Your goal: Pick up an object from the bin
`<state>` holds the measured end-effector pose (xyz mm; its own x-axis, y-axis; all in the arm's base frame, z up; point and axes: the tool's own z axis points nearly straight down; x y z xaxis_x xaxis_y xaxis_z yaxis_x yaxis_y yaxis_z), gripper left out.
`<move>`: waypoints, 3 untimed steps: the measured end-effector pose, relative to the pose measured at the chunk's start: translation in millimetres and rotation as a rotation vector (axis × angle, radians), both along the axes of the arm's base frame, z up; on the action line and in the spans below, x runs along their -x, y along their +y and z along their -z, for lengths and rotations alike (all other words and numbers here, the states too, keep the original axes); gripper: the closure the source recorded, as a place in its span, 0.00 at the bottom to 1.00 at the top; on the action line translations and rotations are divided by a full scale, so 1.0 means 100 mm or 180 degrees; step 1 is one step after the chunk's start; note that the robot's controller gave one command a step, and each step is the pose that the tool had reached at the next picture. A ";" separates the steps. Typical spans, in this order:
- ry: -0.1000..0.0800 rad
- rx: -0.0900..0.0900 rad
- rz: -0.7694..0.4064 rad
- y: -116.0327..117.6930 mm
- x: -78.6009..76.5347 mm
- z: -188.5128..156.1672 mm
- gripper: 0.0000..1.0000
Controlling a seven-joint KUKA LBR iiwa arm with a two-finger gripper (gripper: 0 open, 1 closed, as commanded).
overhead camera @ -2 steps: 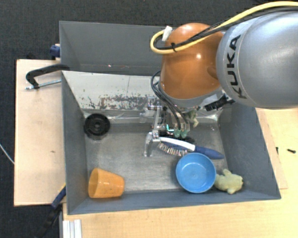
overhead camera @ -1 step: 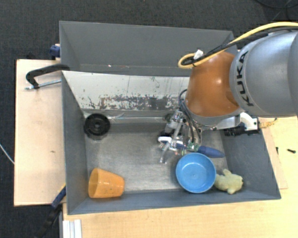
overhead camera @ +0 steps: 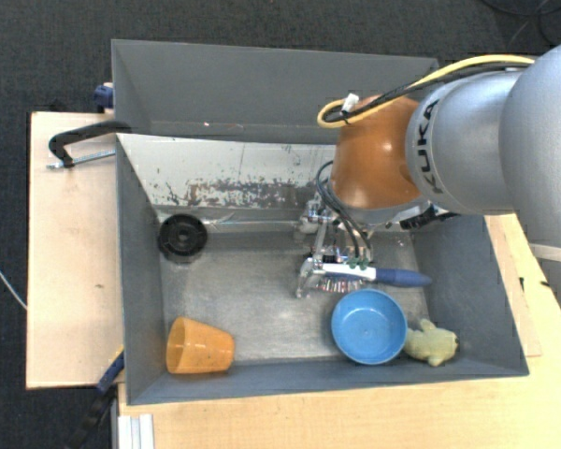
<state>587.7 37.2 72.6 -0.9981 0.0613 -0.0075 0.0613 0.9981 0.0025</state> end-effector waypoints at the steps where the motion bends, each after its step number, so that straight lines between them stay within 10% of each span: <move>1: 0.0022 -0.0017 -0.0259 -0.48 0.37 0.00 0.00; 2: -0.0027 -0.0009 -0.0240 -0.51 0.34 -0.02 1.00; 3: -0.0017 0.0018 -0.1166 -0.74 0.33 -1.63 1.00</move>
Offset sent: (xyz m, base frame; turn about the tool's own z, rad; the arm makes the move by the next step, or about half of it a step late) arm -0.0466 -0.0666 -0.0026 -0.0788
